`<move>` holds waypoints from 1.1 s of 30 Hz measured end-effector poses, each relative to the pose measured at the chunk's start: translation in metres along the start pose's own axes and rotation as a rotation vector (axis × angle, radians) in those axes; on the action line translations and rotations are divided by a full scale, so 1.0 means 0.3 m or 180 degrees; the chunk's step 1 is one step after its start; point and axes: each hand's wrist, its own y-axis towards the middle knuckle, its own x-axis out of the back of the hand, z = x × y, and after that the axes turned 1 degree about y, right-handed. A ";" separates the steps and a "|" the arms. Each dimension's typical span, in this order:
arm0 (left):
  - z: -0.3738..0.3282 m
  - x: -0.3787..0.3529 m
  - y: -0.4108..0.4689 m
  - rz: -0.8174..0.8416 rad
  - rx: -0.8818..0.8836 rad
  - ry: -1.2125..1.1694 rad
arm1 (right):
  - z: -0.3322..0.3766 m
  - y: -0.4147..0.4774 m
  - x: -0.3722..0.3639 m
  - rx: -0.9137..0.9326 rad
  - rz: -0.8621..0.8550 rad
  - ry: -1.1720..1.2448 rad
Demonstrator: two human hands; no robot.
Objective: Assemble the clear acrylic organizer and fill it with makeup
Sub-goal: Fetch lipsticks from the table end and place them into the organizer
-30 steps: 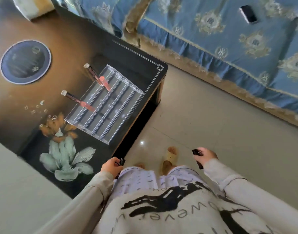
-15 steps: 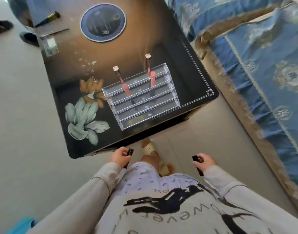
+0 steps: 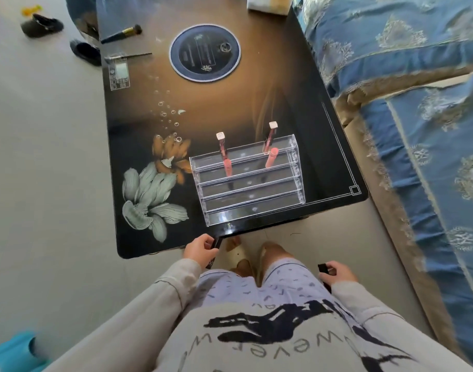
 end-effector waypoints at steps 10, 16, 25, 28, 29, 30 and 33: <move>-0.063 0.014 0.036 -0.0239 0.0233 -0.0605 | 0.266 0.073 0.074 0.0406 0.0423 -0.0278; -0.209 0.042 0.083 -0.0492 0.0113 -0.0898 | 0.472 0.111 0.148 0.0766 -0.0041 0.0413; -0.377 0.058 0.107 -0.1337 -0.0171 -0.1572 | 0.653 0.093 0.188 0.1437 -0.0498 0.0954; -0.392 0.049 0.122 -0.1366 -0.0215 -0.1521 | 0.665 0.101 0.175 0.1512 -0.0540 0.0903; -0.393 0.045 0.129 -0.1357 -0.0211 -0.1510 | 0.667 0.105 0.172 0.1522 -0.0532 0.0901; -0.393 0.041 0.137 -0.1355 -0.0203 -0.1493 | 0.670 0.110 0.170 0.1536 -0.0522 0.0898; -0.390 0.032 0.158 -0.1357 -0.0190 -0.1435 | 0.676 0.118 0.162 0.1553 -0.0491 0.0850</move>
